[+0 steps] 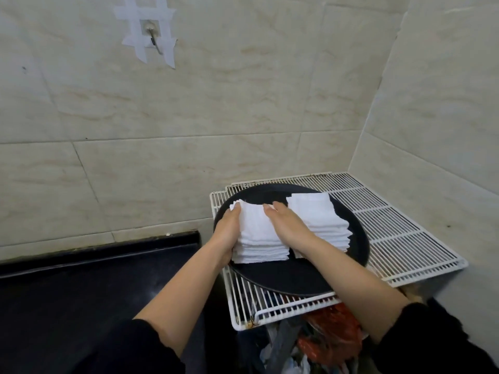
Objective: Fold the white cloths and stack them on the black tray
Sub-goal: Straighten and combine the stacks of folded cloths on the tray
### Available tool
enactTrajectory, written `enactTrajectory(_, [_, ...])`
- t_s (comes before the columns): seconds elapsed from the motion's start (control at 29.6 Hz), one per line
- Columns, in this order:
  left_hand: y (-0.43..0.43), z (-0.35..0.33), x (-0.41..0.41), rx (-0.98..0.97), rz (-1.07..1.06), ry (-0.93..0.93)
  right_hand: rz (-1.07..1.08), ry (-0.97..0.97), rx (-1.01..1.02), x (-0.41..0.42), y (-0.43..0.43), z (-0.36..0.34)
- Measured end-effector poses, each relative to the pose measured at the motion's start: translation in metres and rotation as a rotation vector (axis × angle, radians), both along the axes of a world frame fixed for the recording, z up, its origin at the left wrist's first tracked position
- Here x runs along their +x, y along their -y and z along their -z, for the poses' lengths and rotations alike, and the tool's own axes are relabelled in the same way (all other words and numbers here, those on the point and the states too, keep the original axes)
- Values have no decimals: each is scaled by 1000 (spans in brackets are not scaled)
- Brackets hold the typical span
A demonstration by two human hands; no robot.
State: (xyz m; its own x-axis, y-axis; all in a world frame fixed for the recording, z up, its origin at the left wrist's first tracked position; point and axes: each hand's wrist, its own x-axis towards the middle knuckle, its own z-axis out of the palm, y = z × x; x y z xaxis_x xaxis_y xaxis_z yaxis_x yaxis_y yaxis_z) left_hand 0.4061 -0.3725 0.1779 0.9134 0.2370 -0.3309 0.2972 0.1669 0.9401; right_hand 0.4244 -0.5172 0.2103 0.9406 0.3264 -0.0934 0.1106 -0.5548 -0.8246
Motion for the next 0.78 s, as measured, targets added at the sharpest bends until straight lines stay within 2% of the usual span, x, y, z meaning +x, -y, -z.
enactTrajectory(0.07, [6,-12,-1,113,-52,27,38,94,70,9,10,-12])
enactTrajectory(0.17, [14,-44,-9,387,-167,254,144,230,194,36,40,-43])
enactTrajectory(0.24, [26,-62,-15,446,-157,394,244,230,238,58,66,-48])
enactTrajectory(0.3, [47,-69,-11,326,-28,396,340,185,194,73,91,-43])
enactTrajectory(0.41, [85,-64,2,78,192,237,392,19,158,77,117,-30])
enactTrajectory(0.51, [113,-48,6,28,329,67,415,-163,321,64,126,-17])
enactTrajectory(0.61, [130,-31,8,54,269,18,425,-259,493,52,128,-3])
enactTrajectory(0.78, [147,-19,1,28,86,36,478,-329,705,41,125,14])
